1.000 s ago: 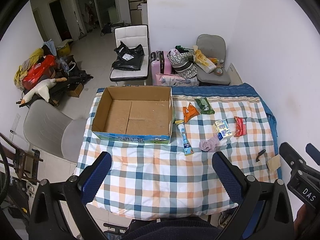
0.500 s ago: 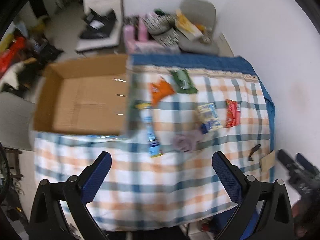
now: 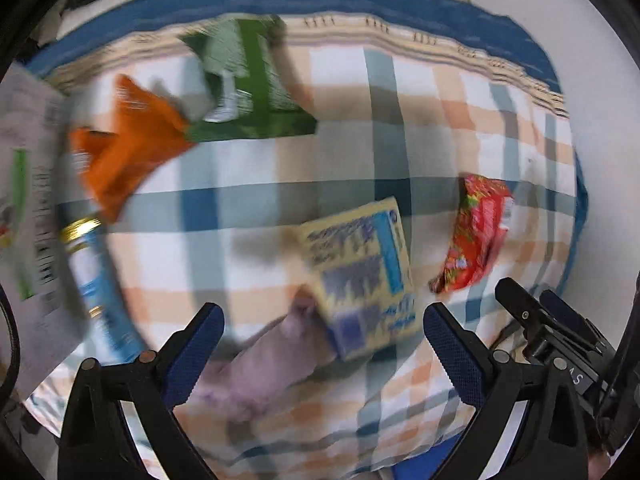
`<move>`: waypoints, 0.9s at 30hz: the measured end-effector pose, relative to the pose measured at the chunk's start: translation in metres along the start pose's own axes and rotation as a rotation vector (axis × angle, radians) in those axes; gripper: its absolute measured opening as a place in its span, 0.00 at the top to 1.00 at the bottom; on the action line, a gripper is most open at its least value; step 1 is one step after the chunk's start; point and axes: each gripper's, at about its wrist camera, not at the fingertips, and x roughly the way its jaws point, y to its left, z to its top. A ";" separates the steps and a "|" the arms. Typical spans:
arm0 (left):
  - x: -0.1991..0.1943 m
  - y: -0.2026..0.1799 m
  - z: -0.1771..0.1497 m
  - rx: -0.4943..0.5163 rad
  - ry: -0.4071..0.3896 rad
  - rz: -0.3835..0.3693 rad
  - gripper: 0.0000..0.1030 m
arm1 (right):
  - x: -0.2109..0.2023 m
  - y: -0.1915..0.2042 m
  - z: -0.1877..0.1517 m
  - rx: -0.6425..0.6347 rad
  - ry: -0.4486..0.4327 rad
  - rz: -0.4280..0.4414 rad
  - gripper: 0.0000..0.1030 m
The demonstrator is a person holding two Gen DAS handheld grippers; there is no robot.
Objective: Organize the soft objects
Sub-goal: 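Grasp the milk carton with the left tool while the right tool grasps the red snack bag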
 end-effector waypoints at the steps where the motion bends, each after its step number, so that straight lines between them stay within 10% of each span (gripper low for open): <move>1: 0.010 -0.003 0.004 0.000 0.021 -0.005 0.01 | 0.007 0.000 0.003 -0.004 0.009 0.007 0.06; 7: 0.050 -0.012 0.018 -0.003 0.090 -0.001 0.02 | 0.053 0.003 0.023 -0.052 0.075 0.026 0.13; 15: 0.060 0.001 0.010 -0.027 0.076 0.009 0.35 | 0.098 0.003 0.031 -0.041 0.139 0.083 0.24; 27: 0.007 0.000 -0.016 0.017 0.003 0.069 0.38 | 0.102 0.027 0.016 -0.029 0.113 0.070 0.45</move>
